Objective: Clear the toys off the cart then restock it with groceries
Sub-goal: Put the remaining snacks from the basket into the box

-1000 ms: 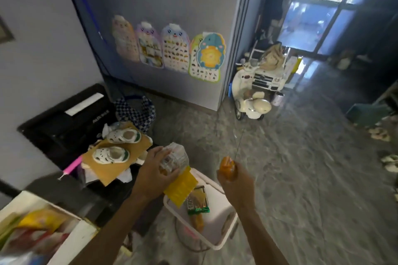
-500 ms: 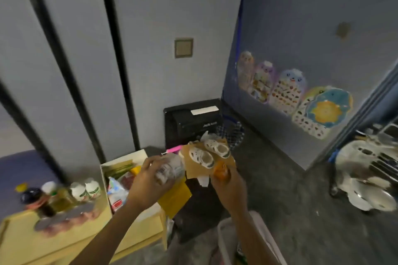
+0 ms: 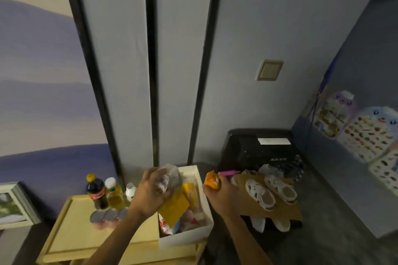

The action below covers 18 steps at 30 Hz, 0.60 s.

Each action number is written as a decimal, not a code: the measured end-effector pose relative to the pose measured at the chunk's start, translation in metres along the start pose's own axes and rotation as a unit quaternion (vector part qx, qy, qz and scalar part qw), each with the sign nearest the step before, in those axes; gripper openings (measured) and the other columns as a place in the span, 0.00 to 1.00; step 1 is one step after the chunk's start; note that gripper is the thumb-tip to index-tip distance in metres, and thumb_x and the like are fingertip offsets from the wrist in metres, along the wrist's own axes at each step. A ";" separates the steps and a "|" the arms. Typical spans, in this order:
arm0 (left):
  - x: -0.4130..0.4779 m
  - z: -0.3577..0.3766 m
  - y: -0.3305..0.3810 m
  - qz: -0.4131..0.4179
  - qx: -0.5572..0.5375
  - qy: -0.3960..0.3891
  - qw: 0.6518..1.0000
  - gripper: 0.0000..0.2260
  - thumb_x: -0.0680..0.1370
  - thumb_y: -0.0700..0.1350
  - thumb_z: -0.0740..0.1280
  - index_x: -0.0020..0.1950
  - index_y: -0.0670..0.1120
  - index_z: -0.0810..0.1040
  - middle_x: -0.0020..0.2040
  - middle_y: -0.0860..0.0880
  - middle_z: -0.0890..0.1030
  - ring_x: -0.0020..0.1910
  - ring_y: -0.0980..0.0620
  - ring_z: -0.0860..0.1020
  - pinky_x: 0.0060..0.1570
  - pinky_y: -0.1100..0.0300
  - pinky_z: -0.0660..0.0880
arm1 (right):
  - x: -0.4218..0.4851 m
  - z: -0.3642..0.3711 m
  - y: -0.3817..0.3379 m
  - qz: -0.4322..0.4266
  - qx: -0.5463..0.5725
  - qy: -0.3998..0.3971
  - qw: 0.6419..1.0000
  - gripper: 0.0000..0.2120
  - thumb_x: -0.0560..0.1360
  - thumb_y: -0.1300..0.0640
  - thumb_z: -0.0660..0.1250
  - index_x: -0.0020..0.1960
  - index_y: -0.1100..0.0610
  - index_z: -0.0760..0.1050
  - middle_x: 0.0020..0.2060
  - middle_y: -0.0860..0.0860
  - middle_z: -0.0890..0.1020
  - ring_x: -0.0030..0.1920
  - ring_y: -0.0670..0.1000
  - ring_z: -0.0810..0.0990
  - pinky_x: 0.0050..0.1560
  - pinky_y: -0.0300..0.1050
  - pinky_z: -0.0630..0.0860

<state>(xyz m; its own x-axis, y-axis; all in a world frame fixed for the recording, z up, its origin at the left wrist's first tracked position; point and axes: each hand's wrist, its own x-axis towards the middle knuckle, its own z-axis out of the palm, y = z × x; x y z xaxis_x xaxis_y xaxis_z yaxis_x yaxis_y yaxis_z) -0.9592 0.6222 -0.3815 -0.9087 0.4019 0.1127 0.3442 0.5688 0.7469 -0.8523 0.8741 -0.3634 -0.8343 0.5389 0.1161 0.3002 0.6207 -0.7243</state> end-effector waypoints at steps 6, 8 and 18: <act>0.046 0.013 -0.022 -0.034 -0.014 -0.037 0.999 0.30 0.76 0.58 0.78 0.75 0.60 0.71 0.77 0.53 0.65 0.67 0.46 0.75 0.59 0.57 0.81 | 0.046 0.046 0.010 0.039 -0.017 -0.048 0.998 0.11 0.75 0.39 0.73 0.46 0.46 0.77 0.36 0.43 0.82 0.37 0.42 0.82 0.41 0.43 0.82; 0.057 0.020 -0.021 -0.037 -0.006 -0.059 0.998 0.28 0.77 0.57 0.78 0.74 0.61 0.70 0.75 0.55 0.65 0.69 0.49 0.73 0.66 0.57 0.77 | 0.064 0.061 0.017 0.035 -0.034 -0.063 0.997 0.16 0.73 0.35 0.70 0.48 0.47 0.77 0.38 0.44 0.83 0.39 0.43 0.82 0.43 0.48 0.84; 0.101 0.081 -0.057 -0.135 -0.028 -0.048 0.989 0.31 0.72 0.52 0.82 0.73 0.51 0.78 0.70 0.55 0.69 0.61 0.51 0.78 0.57 0.64 0.80 | 0.136 0.130 0.039 0.030 -0.080 -0.169 0.982 0.19 0.76 0.37 0.72 0.57 0.50 0.78 0.49 0.47 0.84 0.52 0.51 0.85 0.46 0.44 0.76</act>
<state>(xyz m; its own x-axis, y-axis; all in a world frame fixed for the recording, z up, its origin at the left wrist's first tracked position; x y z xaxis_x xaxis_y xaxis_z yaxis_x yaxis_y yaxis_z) -1.0512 0.6883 -0.4657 -0.9383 0.3083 -0.1565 0.0756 0.6246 0.7772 -1.0146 0.8974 -0.4641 -0.9106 0.3740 -0.1758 0.3998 0.6896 -0.6038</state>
